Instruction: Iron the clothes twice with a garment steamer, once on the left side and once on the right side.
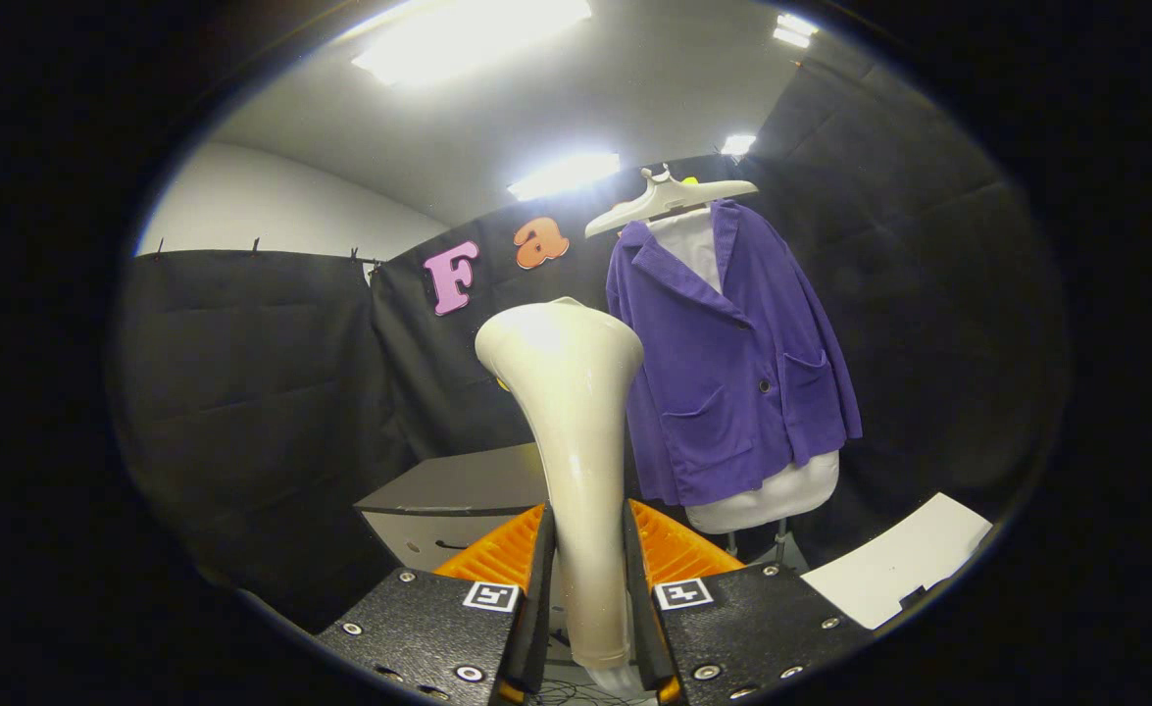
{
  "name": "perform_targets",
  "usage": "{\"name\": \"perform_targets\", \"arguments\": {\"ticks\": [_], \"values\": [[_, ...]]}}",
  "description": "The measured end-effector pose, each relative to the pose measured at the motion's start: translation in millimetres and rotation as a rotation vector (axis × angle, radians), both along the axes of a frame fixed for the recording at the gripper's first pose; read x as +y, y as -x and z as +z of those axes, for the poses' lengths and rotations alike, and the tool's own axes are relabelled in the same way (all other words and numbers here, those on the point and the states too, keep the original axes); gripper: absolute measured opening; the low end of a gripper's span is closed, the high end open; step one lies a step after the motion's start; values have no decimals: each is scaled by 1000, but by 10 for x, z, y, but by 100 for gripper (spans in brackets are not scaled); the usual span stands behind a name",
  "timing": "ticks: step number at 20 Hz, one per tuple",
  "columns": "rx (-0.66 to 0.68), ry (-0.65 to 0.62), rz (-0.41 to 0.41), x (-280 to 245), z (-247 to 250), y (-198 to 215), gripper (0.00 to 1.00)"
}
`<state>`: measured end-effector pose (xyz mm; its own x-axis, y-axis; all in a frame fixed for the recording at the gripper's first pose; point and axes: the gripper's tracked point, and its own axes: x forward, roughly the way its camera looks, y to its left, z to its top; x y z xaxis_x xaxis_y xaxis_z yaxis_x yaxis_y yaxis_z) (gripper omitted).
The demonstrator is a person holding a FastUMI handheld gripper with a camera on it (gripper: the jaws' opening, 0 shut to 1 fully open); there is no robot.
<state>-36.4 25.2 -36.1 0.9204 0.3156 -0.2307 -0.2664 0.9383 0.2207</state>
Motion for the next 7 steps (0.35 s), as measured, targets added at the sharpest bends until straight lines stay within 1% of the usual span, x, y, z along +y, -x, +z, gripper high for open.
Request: {"name": "perform_targets", "arguments": {"ticks": [7], "values": [[9, 8, -10, 53, -25, -5, 36]]}}
